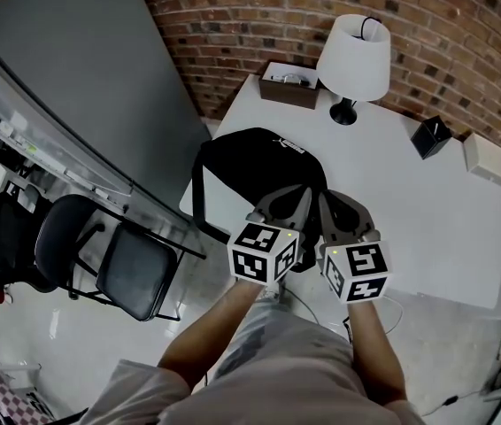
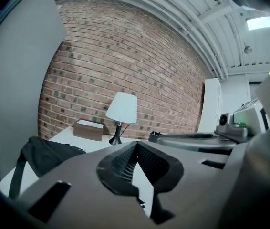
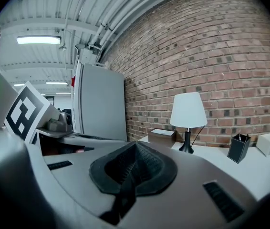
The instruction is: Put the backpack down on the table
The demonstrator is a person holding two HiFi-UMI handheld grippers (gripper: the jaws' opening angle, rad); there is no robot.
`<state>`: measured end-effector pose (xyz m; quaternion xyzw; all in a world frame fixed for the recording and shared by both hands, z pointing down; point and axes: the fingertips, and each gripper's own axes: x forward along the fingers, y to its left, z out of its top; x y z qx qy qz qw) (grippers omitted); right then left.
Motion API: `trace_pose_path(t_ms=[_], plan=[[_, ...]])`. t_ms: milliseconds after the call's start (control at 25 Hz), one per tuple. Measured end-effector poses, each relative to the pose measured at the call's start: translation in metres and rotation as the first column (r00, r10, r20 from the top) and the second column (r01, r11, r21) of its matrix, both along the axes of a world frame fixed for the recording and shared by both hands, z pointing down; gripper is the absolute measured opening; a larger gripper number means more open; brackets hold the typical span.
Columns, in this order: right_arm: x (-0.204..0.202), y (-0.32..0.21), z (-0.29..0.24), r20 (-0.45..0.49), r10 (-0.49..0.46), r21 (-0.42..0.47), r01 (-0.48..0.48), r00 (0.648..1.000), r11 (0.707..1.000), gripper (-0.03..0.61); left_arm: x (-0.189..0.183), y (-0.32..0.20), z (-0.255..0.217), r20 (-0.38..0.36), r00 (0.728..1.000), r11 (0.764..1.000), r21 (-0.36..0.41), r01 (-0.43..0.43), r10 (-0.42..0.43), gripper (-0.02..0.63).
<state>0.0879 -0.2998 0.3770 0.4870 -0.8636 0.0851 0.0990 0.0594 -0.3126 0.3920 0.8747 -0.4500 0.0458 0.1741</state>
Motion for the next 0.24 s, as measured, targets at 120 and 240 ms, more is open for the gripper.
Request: trace_pose_path(t_ms=[120,240], plan=[[0.0028,-0.0015,-0.0001,0.001,0.006,0.001,-0.006,1.000,1.000,0.000,0.0033,-0.0007,0.0001,0.002,1.000,1.000,0.000,-0.006,0.006,0.005],[0.0042,-0.0022,0.0011,0.001,0.009,-0.001,-0.009,1.000,1.000,0.000,0.0048,-0.0015,0.0012,0.003,1.000,1.000,0.000,-0.010,0.010,0.005]])
